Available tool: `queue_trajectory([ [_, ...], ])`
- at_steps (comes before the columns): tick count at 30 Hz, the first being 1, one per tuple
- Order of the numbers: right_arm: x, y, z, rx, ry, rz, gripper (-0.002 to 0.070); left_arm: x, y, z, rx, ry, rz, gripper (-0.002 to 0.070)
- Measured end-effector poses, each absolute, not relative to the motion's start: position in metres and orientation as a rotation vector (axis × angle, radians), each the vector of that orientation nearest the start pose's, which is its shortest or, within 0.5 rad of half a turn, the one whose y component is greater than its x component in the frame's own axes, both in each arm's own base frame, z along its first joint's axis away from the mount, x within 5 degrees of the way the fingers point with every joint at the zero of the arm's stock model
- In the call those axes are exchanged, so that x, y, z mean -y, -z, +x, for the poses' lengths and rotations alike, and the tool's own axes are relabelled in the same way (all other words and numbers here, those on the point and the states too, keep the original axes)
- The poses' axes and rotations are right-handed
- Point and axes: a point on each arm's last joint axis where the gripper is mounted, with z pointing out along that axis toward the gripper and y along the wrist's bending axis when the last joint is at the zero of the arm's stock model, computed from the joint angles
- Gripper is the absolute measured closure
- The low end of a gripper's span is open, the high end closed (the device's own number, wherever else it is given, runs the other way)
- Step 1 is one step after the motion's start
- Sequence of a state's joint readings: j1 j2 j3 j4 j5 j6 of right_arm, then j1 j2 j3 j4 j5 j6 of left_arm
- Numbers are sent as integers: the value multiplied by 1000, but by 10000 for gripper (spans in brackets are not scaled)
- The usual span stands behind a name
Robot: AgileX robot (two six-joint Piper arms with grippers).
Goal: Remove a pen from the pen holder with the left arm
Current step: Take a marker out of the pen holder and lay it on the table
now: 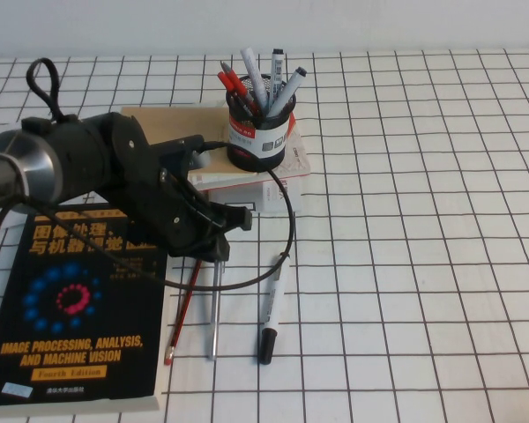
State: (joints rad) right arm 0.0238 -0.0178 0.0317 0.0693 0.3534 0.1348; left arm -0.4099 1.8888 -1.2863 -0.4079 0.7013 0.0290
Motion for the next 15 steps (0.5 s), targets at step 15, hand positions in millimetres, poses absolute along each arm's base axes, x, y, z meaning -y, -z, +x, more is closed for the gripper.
queue_trajectory([
  [15, -3, -172, 53, -1848, -178, 146, 692, 177, -181, 353, -2804, 535, 205, 582],
])
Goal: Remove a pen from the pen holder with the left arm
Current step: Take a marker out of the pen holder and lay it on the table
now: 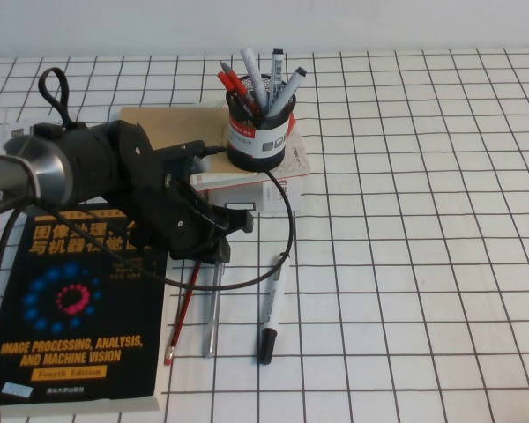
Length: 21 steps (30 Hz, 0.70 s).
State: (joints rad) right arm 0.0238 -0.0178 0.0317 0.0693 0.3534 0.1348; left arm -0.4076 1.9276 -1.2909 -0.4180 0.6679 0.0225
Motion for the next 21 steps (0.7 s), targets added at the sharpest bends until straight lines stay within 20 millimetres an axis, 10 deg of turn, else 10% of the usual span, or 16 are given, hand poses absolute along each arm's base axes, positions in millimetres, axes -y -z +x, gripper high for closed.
queue_trajectory([
  [15, -3, -172, 53, -1848, -178, 146, 692, 177, -183, 352, -2801, 531, 213, 576],
  [21, -3, -172, 53, -1848, -178, 146, 692, 172, -225, 343, -2673, 431, 357, 576],
])
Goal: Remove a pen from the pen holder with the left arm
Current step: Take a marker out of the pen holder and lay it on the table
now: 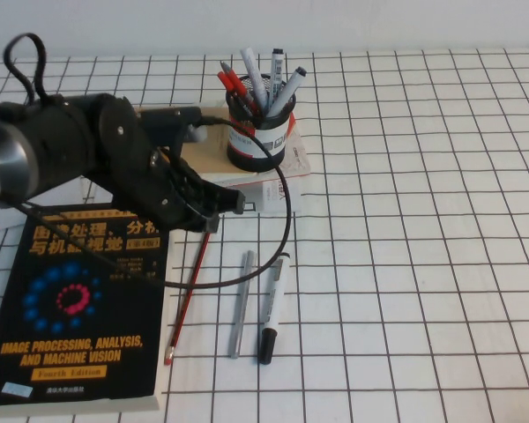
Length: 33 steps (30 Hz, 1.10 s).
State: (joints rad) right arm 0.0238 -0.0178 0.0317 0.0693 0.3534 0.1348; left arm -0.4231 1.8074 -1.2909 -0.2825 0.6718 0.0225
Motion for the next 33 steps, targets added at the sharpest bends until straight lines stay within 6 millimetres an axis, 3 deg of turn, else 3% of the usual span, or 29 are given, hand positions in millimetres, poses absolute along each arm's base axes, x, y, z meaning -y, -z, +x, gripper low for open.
queue_trajectory([
  [6, -3, -172, 53, -1848, -178, 146, 692, 170, -280, 314, -2485, 339, 499, 622],
  [12, -3, -172, 53, -1848, -178, 146, 692, 155, -299, 266, -2268, 368, 483, 673],
  [17, -3, -172, 53, -1848, -178, 146, 692, 127, -292, 222, -2083, 357, 478, 676],
  [23, -3, -172, 53, -1848, -178, 146, 692, 96, -275, 168, -2014, 340, 497, 677],
  [33, -3, -172, 53, -1848, -178, 146, 692, 62, -241, 109, -1947, 335, 501, 677],
])
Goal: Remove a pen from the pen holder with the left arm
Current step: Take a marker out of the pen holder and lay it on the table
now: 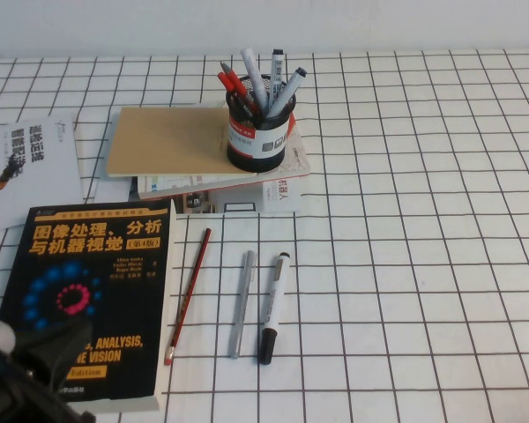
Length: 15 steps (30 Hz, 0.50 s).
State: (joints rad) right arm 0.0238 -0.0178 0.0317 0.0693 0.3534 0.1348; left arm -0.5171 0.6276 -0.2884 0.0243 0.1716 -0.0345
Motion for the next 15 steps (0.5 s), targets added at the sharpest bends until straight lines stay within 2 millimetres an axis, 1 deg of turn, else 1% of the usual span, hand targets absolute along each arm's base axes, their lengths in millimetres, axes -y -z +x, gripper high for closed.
queue_trajectory([
  [5, -3, -172, 53, -1848, -178, 146, 692, 50, -226, 88, -1890, 344, 489, 677],
  [10, -3, -172, 53, -1848, -178, 146, 692, 42, -201, 73, -1890, 381, 452, 678],
  [15, -3, -172, 53, -1848, -178, 146, 692, 37, -173, 63, -1926, 382, 452, 678],
])
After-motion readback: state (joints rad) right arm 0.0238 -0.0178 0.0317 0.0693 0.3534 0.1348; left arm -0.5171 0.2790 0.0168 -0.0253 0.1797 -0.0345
